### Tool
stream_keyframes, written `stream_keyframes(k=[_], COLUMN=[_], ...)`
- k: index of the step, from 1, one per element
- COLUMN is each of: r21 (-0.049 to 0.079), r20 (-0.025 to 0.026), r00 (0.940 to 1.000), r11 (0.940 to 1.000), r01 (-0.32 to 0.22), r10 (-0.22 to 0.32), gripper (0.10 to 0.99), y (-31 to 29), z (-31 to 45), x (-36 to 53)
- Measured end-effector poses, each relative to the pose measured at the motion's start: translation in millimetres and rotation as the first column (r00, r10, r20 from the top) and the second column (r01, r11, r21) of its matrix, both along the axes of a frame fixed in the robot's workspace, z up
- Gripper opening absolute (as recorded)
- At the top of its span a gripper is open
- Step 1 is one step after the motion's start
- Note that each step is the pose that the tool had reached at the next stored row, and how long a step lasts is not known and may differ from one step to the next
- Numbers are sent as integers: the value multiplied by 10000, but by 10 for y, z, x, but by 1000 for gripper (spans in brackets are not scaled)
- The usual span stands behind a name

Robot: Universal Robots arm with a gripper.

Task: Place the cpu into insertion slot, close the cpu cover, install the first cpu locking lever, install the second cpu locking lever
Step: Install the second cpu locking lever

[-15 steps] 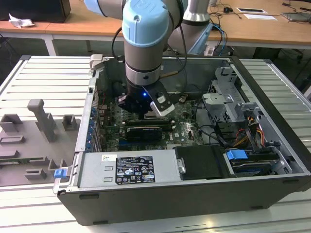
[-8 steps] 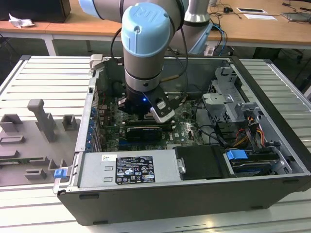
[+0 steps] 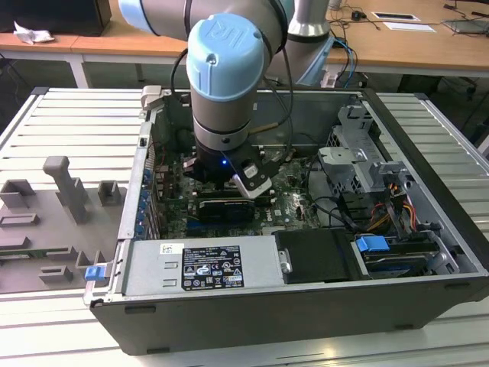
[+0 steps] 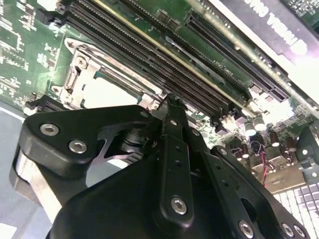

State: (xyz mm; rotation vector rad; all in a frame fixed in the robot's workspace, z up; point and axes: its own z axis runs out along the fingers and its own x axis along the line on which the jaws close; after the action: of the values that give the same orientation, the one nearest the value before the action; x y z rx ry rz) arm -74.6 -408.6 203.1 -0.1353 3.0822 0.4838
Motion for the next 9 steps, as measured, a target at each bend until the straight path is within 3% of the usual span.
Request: stream_keyframes(k=[9], r21=[93], r20=[4], r00=[10000], r11=[10000], r01=[1], r10=[-1], gripper=[106], y=[9], z=[-88], x=[-27])
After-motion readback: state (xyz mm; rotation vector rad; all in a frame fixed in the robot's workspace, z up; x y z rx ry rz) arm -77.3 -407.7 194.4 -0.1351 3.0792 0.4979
